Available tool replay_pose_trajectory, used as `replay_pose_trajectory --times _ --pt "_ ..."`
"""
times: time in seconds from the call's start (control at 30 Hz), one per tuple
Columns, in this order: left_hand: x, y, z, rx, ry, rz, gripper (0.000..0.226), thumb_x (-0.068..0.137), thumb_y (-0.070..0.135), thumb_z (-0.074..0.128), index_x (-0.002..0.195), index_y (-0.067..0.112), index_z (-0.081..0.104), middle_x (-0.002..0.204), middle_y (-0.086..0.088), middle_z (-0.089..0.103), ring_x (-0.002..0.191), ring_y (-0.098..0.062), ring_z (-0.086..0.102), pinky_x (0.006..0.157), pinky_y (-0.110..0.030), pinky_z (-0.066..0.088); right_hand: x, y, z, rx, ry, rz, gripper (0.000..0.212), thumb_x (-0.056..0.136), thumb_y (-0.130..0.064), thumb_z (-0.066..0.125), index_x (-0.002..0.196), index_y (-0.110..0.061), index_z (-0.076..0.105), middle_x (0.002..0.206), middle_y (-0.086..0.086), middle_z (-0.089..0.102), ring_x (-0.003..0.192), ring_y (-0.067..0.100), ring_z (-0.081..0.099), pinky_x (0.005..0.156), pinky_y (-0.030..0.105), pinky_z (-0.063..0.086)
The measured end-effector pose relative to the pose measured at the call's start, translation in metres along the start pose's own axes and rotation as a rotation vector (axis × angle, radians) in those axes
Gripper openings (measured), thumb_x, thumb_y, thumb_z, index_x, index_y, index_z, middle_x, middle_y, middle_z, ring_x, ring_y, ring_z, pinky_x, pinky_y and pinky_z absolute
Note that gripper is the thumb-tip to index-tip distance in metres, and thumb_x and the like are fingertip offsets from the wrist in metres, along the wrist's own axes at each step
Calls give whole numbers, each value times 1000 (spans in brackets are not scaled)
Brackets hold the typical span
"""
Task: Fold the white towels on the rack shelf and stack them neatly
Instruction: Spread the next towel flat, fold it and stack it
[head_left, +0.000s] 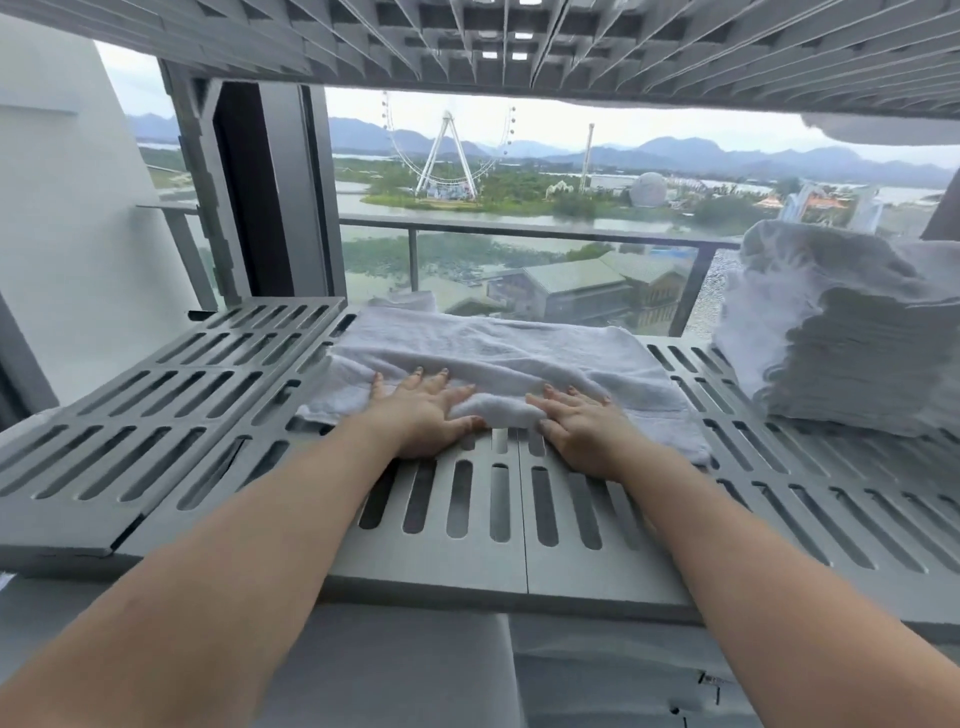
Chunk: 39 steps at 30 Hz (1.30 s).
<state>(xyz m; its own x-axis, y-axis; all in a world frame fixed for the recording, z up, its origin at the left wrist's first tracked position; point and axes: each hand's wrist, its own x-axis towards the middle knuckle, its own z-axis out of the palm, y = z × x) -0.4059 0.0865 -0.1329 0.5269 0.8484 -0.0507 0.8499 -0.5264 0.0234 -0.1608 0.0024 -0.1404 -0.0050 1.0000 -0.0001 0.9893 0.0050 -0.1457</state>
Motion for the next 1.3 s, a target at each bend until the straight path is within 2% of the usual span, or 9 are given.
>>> replay_pose_trajectory --times 0.37,0.67,0.77,0.87,0.97,1.03,1.1,1.2,1.3 --pt "51 -15 -1 -22 -28 36 85 82 89 14 157 50 2 168 12 -8 155 -16 -10 118 -63 -12 42 24 3 9 24 31 75 91 -67 33 158 -37 20 168 -9 9 154 8 4 126 42 5" --pt "0 -3 8 -39 -56 8 87 81 90 8 156 48 -2 167 14 -11 154 -13 -12 120 -59 -11 -12 6 0 48 -1 26 71 97 -64 33 159 -33 20 169 -5 8 155 13 5 126 41 6" --pt "-28 3 10 -27 -58 18 88 80 90 9 156 48 -3 167 16 -11 154 -14 -10 121 -58 -8 -41 1 -1 95 32 22 60 100 -51 38 155 -31 33 166 -4 22 153 16 18 124 38 14" --pt "-58 10 10 -43 -32 40 78 88 82 17 157 49 5 168 15 -2 155 -15 -4 122 -57 -4 -67 -5 -1 111 234 20 20 96 -26 45 108 -20 61 124 6 61 122 30 54 94 37 42" --pt "-85 18 7 -99 26 65 62 96 69 32 155 49 23 166 14 17 155 -17 11 123 -57 9 -85 -11 0 20 401 14 9 90 -13 50 92 -14 59 99 8 60 98 31 58 78 36 44" --pt "-103 21 4 -130 111 90 45 98 56 42 142 46 48 152 12 47 142 -21 40 114 -50 33 -94 -16 1 -45 487 -3 16 88 -9 52 99 -13 63 99 8 63 97 31 59 77 36 46" --pt "-117 24 0 -67 244 110 20 99 42 47 109 33 61 116 3 68 109 -26 63 88 -43 51 -102 -19 1 -94 560 -46 20 87 -10 55 105 -14 62 98 8 66 95 31 61 75 37 46" --pt "-133 27 -3 105 406 95 9 96 22 49 95 25 57 88 -2 69 78 -28 64 65 -35 50 -117 -24 1 -121 618 -89 24 81 -10 63 104 -15 59 92 7 69 85 31 64 67 35 45" --pt "-142 27 -10 174 438 137 13 90 11 51 95 23 54 86 -2 67 73 -27 61 62 -33 44 -133 -31 2 -217 626 -65 25 75 -6 66 99 -12 61 79 9 69 71 33 67 60 32 41"
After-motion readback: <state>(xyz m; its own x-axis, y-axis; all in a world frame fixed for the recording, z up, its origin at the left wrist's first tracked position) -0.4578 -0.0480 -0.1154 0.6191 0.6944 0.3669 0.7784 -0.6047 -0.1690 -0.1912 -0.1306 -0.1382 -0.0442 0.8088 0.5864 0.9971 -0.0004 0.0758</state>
